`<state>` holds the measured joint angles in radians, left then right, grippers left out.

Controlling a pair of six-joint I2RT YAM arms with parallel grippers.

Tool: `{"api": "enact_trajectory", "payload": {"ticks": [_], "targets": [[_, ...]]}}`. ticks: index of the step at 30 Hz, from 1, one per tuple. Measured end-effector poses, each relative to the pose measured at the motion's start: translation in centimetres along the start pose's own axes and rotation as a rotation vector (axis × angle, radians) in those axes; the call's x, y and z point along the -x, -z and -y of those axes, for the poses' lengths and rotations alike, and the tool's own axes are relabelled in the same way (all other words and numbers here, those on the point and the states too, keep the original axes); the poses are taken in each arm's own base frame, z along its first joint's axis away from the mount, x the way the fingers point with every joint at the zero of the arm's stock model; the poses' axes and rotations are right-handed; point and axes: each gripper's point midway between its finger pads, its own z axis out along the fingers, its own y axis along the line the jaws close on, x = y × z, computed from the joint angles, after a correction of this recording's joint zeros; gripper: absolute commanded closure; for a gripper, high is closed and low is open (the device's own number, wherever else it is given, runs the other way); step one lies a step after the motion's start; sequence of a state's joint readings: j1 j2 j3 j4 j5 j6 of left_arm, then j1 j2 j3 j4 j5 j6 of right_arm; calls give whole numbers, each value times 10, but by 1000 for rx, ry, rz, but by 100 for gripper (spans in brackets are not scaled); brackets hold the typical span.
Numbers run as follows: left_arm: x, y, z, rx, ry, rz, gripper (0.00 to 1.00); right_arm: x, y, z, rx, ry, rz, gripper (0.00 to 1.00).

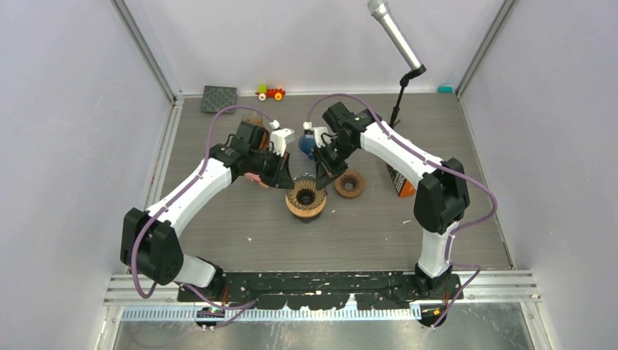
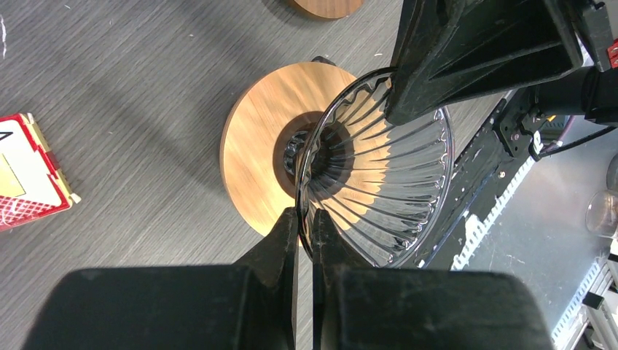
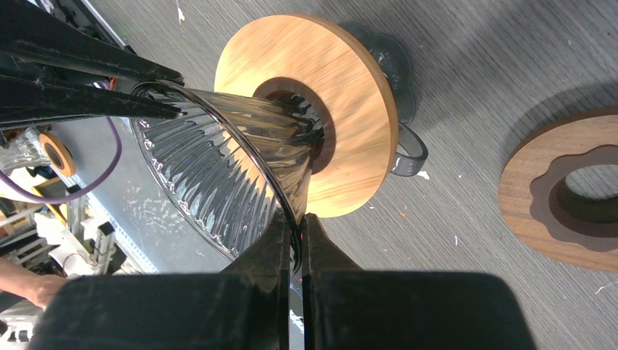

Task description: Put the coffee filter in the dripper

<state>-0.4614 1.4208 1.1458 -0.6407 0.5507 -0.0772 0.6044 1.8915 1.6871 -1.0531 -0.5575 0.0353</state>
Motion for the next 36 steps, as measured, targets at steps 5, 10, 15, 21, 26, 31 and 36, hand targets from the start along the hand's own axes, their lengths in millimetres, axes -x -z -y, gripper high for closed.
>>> {"api": "enact_trajectory", "payload": {"ticks": [5,10,15,21,26,31,36], "targets": [[-1,-1,-1,0,0,-1,100,0,0,1,-2,-4,-2,99],[-1,-4,-3,-5,8,-6,100,1,-2,1,-3,-15,-11,100],[-1,-5,-5,-9,11,-4,100,1,-3,1,-3,-25,-18,100],[0,-6,-5,-12,4,1,100,-1,-5,2,4,-30,-13,99],[-1,-8,-7,-12,-2,9,100,0,-5,2,10,-34,-2,100],[-2,-10,-8,-12,-8,13,100,-1,-6,2,13,-35,9,99],[-3,-11,-10,-13,-35,23,100,-1,-7,1,16,-39,19,99]]}}
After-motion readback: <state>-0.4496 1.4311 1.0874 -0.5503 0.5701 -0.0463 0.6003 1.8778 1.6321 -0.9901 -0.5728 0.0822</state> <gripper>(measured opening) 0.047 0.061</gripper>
